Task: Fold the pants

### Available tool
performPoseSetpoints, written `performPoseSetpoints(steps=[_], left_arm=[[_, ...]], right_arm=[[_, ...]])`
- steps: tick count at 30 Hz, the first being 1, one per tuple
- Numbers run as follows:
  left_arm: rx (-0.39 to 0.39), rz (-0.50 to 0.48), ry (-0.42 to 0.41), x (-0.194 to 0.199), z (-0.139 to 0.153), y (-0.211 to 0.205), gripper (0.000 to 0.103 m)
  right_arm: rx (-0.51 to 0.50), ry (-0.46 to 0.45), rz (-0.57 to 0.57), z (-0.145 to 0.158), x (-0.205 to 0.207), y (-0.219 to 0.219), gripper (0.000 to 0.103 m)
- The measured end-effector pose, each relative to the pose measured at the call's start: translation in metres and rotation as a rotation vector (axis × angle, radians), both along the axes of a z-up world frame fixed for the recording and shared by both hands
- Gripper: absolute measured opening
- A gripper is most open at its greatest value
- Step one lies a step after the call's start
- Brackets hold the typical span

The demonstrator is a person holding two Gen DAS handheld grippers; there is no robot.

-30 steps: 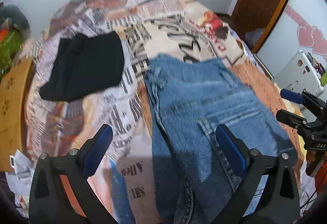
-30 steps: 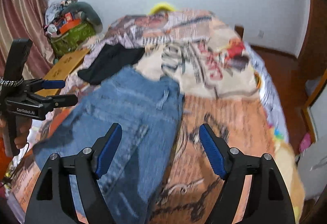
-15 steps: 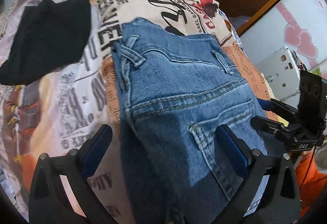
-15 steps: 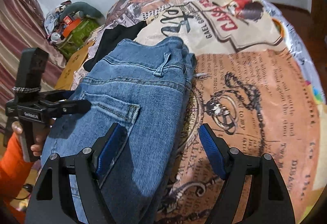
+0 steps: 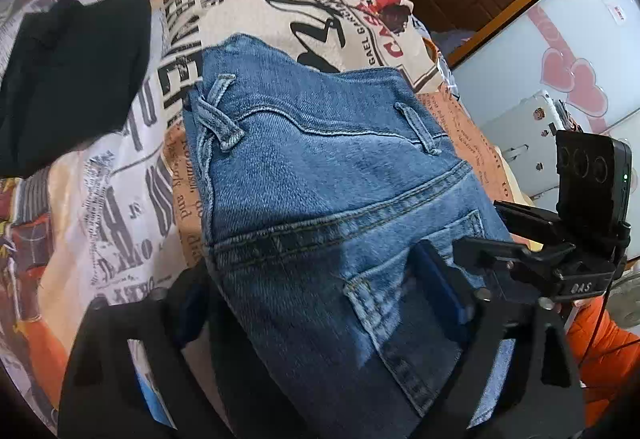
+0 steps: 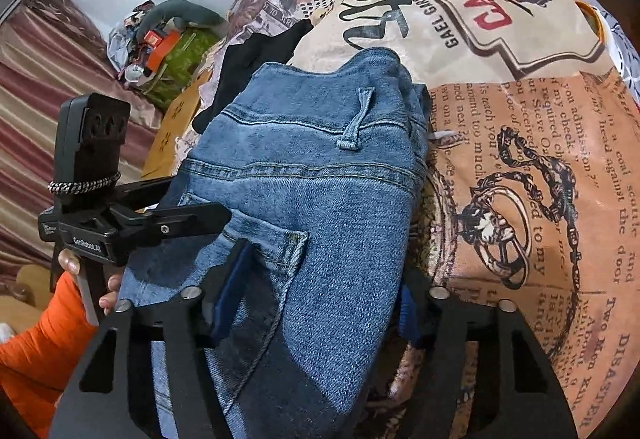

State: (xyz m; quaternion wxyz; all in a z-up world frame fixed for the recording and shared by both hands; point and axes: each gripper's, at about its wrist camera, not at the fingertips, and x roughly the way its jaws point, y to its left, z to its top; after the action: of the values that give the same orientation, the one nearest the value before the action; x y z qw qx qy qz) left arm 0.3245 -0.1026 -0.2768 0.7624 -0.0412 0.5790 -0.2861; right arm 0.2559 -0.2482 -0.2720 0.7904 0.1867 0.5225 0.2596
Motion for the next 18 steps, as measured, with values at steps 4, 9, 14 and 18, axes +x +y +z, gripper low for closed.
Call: performPoseSetpoints(steps=[4,9,14,18], left_arm=[[0.053,-0.018,-0.104,-0.014,0.017,-0.005,0.069],[0.093,-0.029,-0.188,-0.033,0.036,-0.004,0.054],[0.075,0.009,-0.241,-0.045,0.06,0.015,0.047],[0.068,0.04,-0.319,-0.053,0.083,0.032,0.045]], right_arm=[[-0.017,-0.035,-0.011,0.011,-0.002,0.001,0.036],[-0.055,-0.112,0.007,0.032,-0.013,0.01,0.026],[-0.077,-0.189,0.024,0.056,-0.021,0.024,0.024],[-0.09,-0.257,0.042,0.076,-0.021,0.038,0.023]])
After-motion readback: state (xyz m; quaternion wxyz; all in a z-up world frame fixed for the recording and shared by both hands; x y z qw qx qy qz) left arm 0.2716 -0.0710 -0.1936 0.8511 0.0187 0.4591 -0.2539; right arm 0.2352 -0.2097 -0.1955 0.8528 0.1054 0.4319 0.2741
